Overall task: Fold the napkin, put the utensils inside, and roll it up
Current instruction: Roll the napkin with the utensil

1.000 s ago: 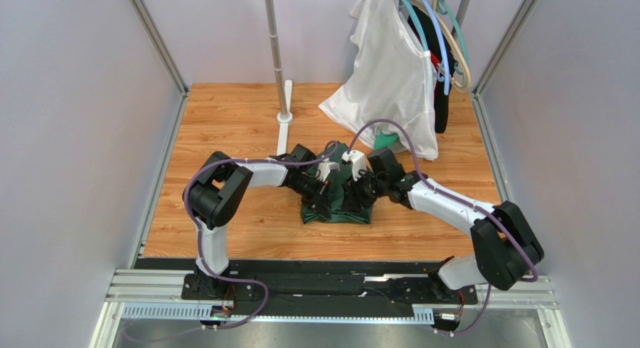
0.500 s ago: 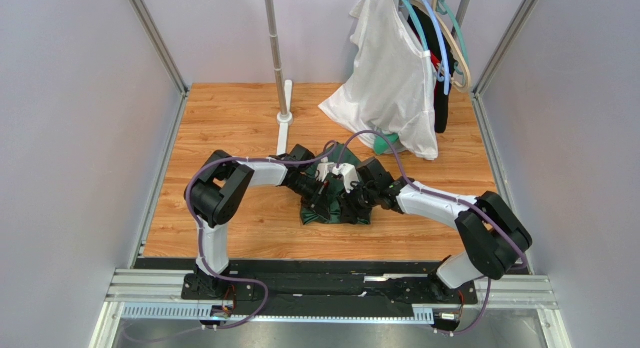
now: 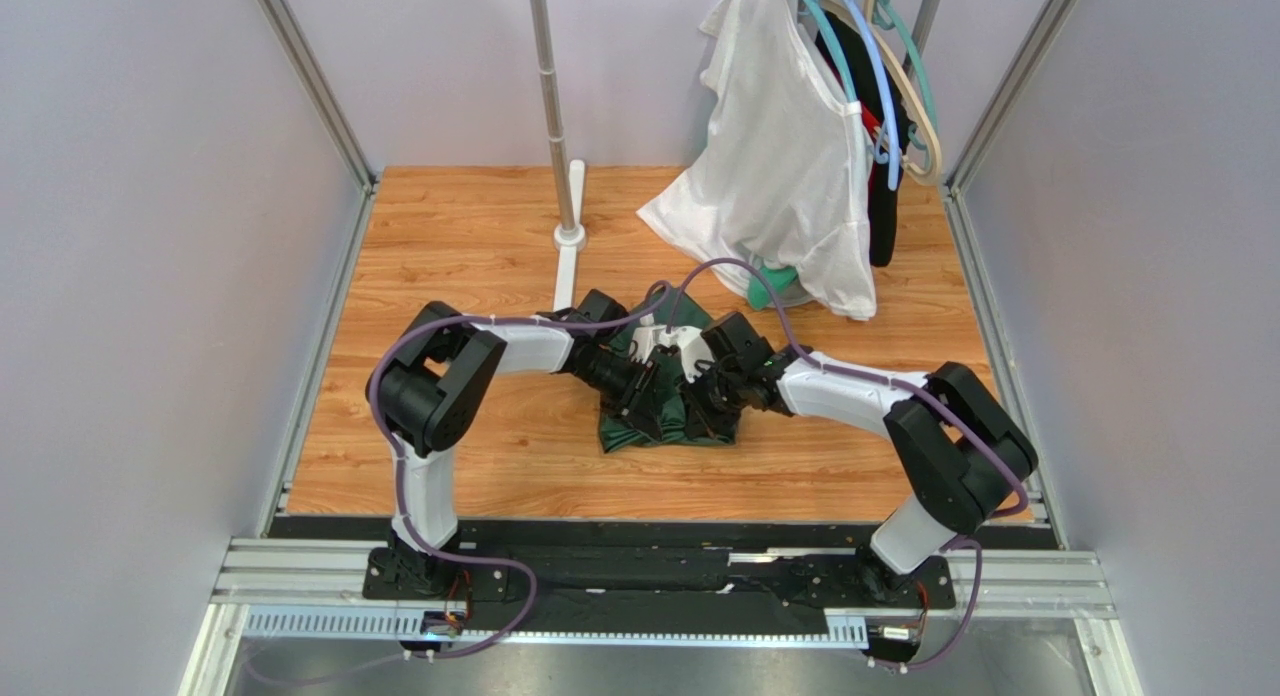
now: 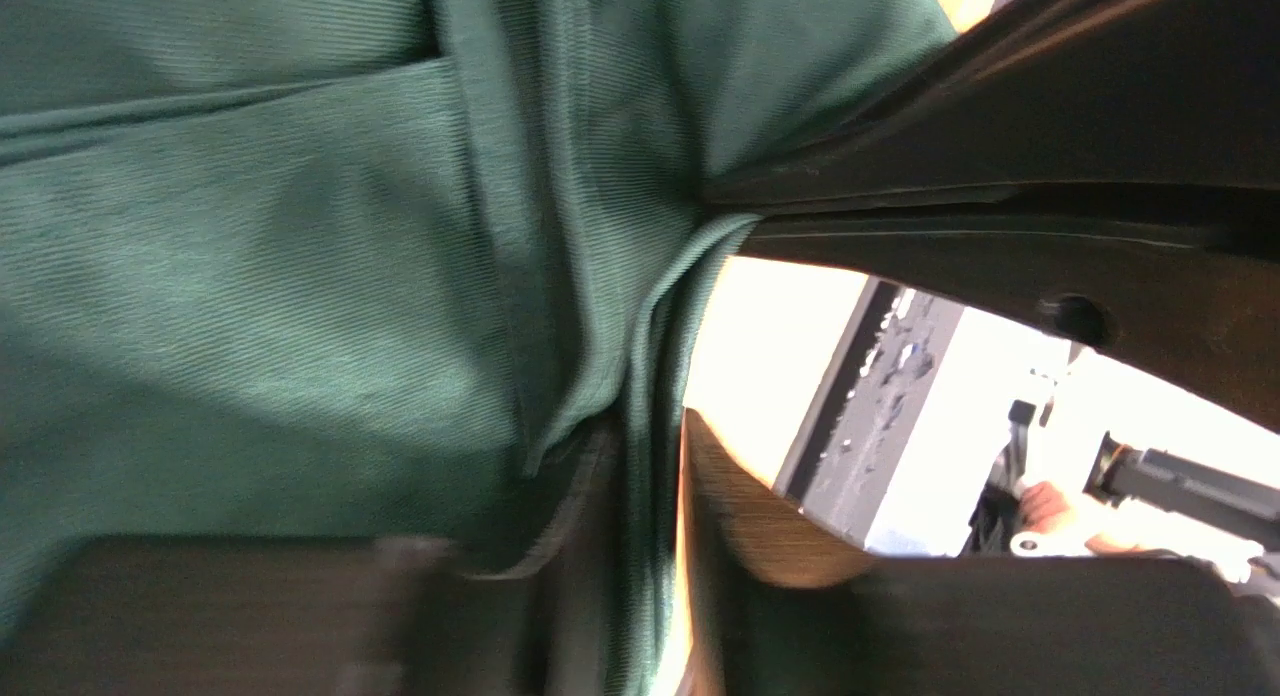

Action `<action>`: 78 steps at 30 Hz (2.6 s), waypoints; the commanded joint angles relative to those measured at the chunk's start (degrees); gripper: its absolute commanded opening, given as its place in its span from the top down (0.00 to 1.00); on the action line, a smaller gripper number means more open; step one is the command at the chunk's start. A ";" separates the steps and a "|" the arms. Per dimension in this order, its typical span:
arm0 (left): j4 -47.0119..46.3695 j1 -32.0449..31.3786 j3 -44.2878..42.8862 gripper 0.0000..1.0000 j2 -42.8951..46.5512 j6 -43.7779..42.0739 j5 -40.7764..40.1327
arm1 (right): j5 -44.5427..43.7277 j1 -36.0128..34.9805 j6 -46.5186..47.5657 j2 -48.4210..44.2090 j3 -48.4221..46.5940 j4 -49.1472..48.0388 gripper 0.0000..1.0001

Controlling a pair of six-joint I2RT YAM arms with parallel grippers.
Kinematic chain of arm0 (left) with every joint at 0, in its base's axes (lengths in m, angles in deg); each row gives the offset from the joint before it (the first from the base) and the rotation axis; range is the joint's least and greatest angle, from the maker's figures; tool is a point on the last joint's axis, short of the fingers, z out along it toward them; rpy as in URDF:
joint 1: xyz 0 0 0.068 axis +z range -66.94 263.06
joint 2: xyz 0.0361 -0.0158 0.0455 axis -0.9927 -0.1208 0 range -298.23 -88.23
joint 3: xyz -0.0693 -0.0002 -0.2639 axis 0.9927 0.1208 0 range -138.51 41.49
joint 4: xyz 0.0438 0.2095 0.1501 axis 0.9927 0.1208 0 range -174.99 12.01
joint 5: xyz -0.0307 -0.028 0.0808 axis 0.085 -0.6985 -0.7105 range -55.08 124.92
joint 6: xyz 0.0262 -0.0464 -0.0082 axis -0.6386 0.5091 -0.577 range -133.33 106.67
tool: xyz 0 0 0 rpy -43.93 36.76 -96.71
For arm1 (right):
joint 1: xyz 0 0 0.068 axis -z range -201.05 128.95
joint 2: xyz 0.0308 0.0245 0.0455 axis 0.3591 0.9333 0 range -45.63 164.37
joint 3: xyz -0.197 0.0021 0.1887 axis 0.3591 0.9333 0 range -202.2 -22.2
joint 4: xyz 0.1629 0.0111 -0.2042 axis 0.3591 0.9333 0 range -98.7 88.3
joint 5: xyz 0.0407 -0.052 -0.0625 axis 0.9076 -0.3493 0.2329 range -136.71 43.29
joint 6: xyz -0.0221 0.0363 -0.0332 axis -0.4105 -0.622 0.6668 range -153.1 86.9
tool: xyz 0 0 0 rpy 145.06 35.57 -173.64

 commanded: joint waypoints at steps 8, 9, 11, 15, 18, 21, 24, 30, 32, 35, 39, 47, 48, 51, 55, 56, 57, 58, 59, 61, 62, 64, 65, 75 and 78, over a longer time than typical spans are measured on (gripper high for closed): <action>-4.39 0.49 6.26 0.28 13.13 1.14 -12.15 | 3.33 1.65 0.15 2.56 -2.81 0.37 1.00; -4.92 0.57 7.57 0.27 14.19 1.32 -13.03 | 3.50 1.82 0.15 2.91 -3.16 0.54 1.00; -6.59 0.75 8.98 0.25 17.70 1.14 -15.84 | 4.21 1.91 0.24 3.53 -3.34 0.72 1.00; -10.63 0.66 14.59 0.24 23.07 0.53 -20.32 | 4.82 2.26 0.15 4.41 -3.69 0.63 1.00; -14.15 0.66 18.98 0.24 26.94 0.87 -22.70 | 5.35 2.70 -0.02 4.41 -3.60 0.72 1.00; -16.88 0.75 23.29 0.24 30.89 2.02 -24.02 | 5.70 3.05 -0.20 4.58 -3.69 0.72 1.00; -21.53 0.75 26.90 0.23 34.24 2.46 -24.90 | 6.14 3.23 -0.11 4.76 -3.78 0.72 1.00; -24.35 0.75 30.52 0.23 38.81 2.11 -26.22 | 6.76 3.67 -0.37 5.11 -3.95 0.81 1.00; -24.35 0.66 31.04 0.23 39.60 2.02 -26.13 | 6.85 3.76 -0.46 5.11 -4.04 0.98 1.00; -24.35 0.58 31.66 0.23 40.83 2.55 -26.31 | 6.85 3.93 -0.64 4.85 -3.95 1.16 1.00; -24.27 -1.09 32.54 0.23 42.24 2.64 -29.81 | 7.11 4.20 -0.72 4.93 -4.04 1.07 1.00; -21.54 -4.78 32.54 0.27 43.03 3.25 -36.76 | 7.55 4.29 -0.73 5.20 -3.95 0.98 1.00; -21.28 -5.05 32.54 0.27 43.12 3.86 -37.90 | 7.64 4.29 -0.90 5.20 -3.95 0.81 1.00; -19.96 -5.93 32.80 0.28 43.12 5.09 -40.45 | 7.99 4.46 -0.90 5.29 -3.95 0.63 1.00; -19.87 -6.89 33.33 0.30 44.44 5.27 -42.12 | 8.08 4.38 -1.16 5.29 -3.78 0.63 1.00; -19.70 -7.42 33.42 0.30 44.61 5.27 -42.56 | 8.16 4.46 -1.17 5.29 -3.78 0.72 1.00; -19.70 -8.38 33.59 0.30 44.88 5.10 -43.35 | 8.08 4.38 -1.17 5.20 -3.78 0.72 1.00; -19.78 -8.82 33.77 0.31 45.40 5.10 -43.88 | 7.99 4.37 -1.17 5.20 -3.78 0.81 1.00; -19.87 -9.35 34.12 0.31 45.67 5.10 -44.41 | 7.99 4.46 -1.17 5.20 -3.86 0.72 1.00; -19.78 -9.71 34.30 0.32 46.02 5.36 -45.03 | 8.08 4.46 -1.34 5.29 -3.78 0.81 1.00; -19.61 -9.71 34.21 0.33 46.02 5.36 -45.38 | 8.16 4.46 -1.34 5.20 -3.78 0.81 1.00; -19.43 -9.71 34.12 0.36 45.76 5.53 -46.00 | 8.25 4.46 -1.43 5.20 -3.69 0.81 1.00; -19.17 -9.71 33.95 0.37 45.58 5.88 -46.26 | 8.25 4.46 -1.43 5.11 -3.69 0.81 1.00; -17.50 -10.06 31.75 0.60 43.30 6.15 -49.16 | 8.52 4.46 -1.60 5.02 -3.69 0.72 1.00; -16.11 -10.06 30.87 0.66 42.95 5.36 -49.34 | 8.43 4.46 -1.60 5.20 -3.78 0.89 1.00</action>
